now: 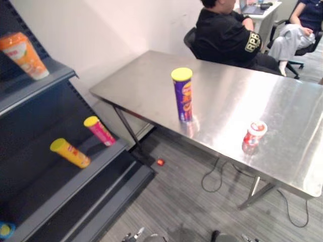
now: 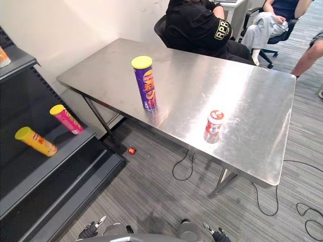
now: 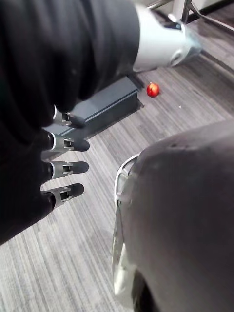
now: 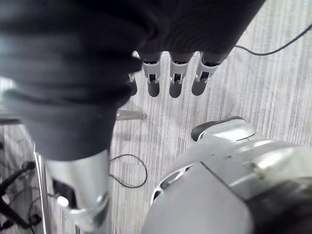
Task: Put the gum and the chips on the shelf.
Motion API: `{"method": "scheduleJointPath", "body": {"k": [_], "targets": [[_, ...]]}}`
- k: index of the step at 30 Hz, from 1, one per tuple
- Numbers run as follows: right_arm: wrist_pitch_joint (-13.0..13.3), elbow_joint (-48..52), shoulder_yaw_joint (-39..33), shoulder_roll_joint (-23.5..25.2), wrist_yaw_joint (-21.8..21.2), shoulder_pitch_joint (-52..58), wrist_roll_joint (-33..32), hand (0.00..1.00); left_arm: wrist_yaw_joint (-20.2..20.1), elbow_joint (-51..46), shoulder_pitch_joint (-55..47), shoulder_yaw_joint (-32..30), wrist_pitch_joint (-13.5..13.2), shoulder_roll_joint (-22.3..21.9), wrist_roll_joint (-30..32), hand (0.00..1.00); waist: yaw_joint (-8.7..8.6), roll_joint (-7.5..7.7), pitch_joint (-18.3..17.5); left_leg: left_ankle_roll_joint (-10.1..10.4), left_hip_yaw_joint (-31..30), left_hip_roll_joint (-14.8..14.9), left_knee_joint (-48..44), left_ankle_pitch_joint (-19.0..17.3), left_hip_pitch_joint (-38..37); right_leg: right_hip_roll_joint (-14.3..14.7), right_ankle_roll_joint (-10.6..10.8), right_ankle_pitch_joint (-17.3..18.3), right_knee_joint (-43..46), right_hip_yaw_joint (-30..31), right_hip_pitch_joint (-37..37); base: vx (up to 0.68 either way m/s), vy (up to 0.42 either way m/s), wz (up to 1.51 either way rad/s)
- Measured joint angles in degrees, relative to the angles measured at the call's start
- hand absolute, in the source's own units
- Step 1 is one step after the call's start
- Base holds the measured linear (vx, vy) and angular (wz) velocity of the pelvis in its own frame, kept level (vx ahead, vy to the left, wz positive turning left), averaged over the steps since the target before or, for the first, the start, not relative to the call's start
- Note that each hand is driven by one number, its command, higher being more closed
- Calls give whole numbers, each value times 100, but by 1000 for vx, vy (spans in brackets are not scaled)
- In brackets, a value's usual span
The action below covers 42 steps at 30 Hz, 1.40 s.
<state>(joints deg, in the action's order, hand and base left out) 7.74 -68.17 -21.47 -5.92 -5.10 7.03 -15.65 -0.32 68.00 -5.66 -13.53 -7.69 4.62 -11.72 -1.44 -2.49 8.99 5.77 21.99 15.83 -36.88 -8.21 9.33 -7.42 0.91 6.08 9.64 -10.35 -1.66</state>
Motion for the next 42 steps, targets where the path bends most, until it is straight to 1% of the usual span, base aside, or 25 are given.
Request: {"method": "scheduleJointPath", "body": {"k": [1,2,3,4,5,7,8,9,10,12,13,15,16,18,20,25,29,32,33,34,36,38,39,41,42], "targets": [[7,-26,-202,34,1,-52,-11,0,14,-30,-95,-29,-19,-33,-101,0,47,82,5,11,-271,-259,969,-65,-74,-69,17,1,-63,260,3,108,274,-119],[14,-15,-225,71,5,-77,-10,0,12,-26,-189,-68,-60,-62,-113,0,56,56,10,37,-701,-430,2053,-18,-287,-58,113,57,-74,519,-26,90,299,-128],[38,19,-225,64,1,-70,-10,0,12,-19,-212,-159,-60,-106,-130,0,46,12,12,52,-935,-432,2381,-27,-349,-23,135,54,-78,636,-31,73,287,-122],[55,89,-231,20,2,-44,-10,0,10,-20,-243,-265,-59,-214,-164,0,29,-60,8,171,-1177,-400,2642,33,-426,29,261,38,-98,781,-22,139,382,-110],[38,81,-268,47,26,26,-10,0,12,-18,-328,-341,-62,-196,-171,0,31,-113,-92,150,-1176,-547,2655,160,-474,-28,461,-76,-304,945,116,170,372,-111],[40,81,-354,165,33,169,-11,0,1,-6,-361,-384,-91,-145,-168,0,-9,28,-110,66,-1129,-779,2698,70,-606,-175,506,-104,-54,950,107,247,365,-71],[35,9,-538,277,46,274,-13,0,-5,-22,-352,-442,-104,-92,-197,0,19,182,-150,-15,-991,-1000,2786,23,-705,-313,452,-80,-214,951,221,259,336,-53],[8,-45,-560,300,63,286,-15,0,-5,-21,-339,-440,-107,-76,-216,0,14,223,-184,-81,-868,-1116,2851,-15,-756,-422,476,-98,-365,1013,262,228,291,-58],[7,-37,-581,348,76,288,-29,0,5,55,-353,-401,-94,-39,-177,0,-38,274,-233,-141,-801,-1248,2924,-50,-861,-525,588,-173,-453,1084,285,173,229,-41],[18,-31,-767,433,75,319,-117,0,9,152,-318,-207,-98,7,-88,0,-115,246,-263,-216,-667,-1359,2998,-103,-1007,-610,625,-197,-450,1157,271,184,191,-43],[21,-31,-794,421,79,311,-124,0,12,184,-299,-98,-100,22,-70,0,-102,240,-290,-237,-505,-1428,3036,-141,-1121,-617,623,-211,-431,1330,226,196,175,-59],[47,-32,-796,417,76,235,-122,0,11,235,-296,50,-103,61,-37,0,-90,205,-374,-302,-361,-1441,3040,-134,-1187,-603,624,-271,-424,1461,100,160,103,-82],[49,-48,-797,405,78,140,-119,0,12,247,-287,117,-106,78,42,0,-71,203,-392,-318,-350,-1432,3038,-140,-1236,-558,548,-363,-423,1492,-15,186,45,-116],[51,-117,-796,340,80,103,-110,0,9,281,-239,343,-100,138,195,0,-15,153,-426,-319,-329,-1365,3038,-140,-1301,-480,505,-590,-458,1211,-96,184,11,-95],[40,-292,-864,287,83,79,-111,0,3,305,-222,492,-104,160,201,0,-5,121,-440,-319,-311,-1309,3043,-140,-1412,-439,462,-819,-560,418,-81,109,-19,-64],[1,-459,-1106,283,82,72,-121,0,-15,420,-104,527,-96,192,391,0,2,136,-454,-318,-378,-1391,3070,-141,-1526,-519,503,-863,-902,181,107,22,-3,-19],[-4,-476,-1977,172,100,-71,-134,0,-25,387,-107,399,-93,208,402,0,17,151,-453,-314,-370,-1396,3127,-144,-1533,-506,579,-933,-1196,58,214,-58,-47,-4],[-3,-459,-2941,-163,208,-327,-203,0,-58,352,-119,220,-88,169,420,0,10,158,-453,-308,-354,-1376,3337,-220,-1541,-440,657,-981,-1393,16,162,-116,-67,-14],[-2,-418,-3355,-338,285,-400,-265,0,-65,314,-151,123,-80,120,426,0,10,138,-465,-319,-342,-1331,3404,-284,-1543,-376,621,-1050,-1480,15,157,-123,-66,-14],[0,-373,-3527,-404,333,-428,-317,0,-71,250,-186,62,-71,110,431,0,12,121,-478,-319,-322,-1326,3401,-283,-1548,-370,617,-1075,-1519,19,171,-126,-63,-13],[4,160,-3891,-634,471,-464,-525,0,-100,55,-341,-130,-53,25,462,0,6,162,-488,-298,-206,-1290,3402,-295,-1558,-336,573,-1061,-1569,65,165,-128,-66,-20],[24,764,-3818,-827,616,-412,-580,0,-108,20,-411,-209,-53,-29,529,0,-18,104,-554,-291,-180,-1286,3477,-299,-1565,-322,559,-1050,-1595,72,129,-97,-63,-14],[35,1005,-3726,-872,687,-384,-575,0,-108,20,-420,-218,-54,-42,535,0,-22,90,-583,-288,-166,-1282,3483,-296,-1558,-316,558,-1049,-1595,78,103,-50,-55,-16],[55,2431,-3149,-891,1022,-273,-536,0,-106,19,-442,-261,-55,-79,533,0,-31,66,-614,-259,-44,-1226,3483,-280,-1564,-261,561,-1055,-1595,132,62,3,-58,-24],[58,2887,-2967,-869,1117,-245,-480,0,-105,18,-448,-261,-55,-80,533,0,-41,67,-624,-255,-33,-1208,3482,-278,-1568,-252,573,-1063,-1594,138,56,24,-63,-17]]}}
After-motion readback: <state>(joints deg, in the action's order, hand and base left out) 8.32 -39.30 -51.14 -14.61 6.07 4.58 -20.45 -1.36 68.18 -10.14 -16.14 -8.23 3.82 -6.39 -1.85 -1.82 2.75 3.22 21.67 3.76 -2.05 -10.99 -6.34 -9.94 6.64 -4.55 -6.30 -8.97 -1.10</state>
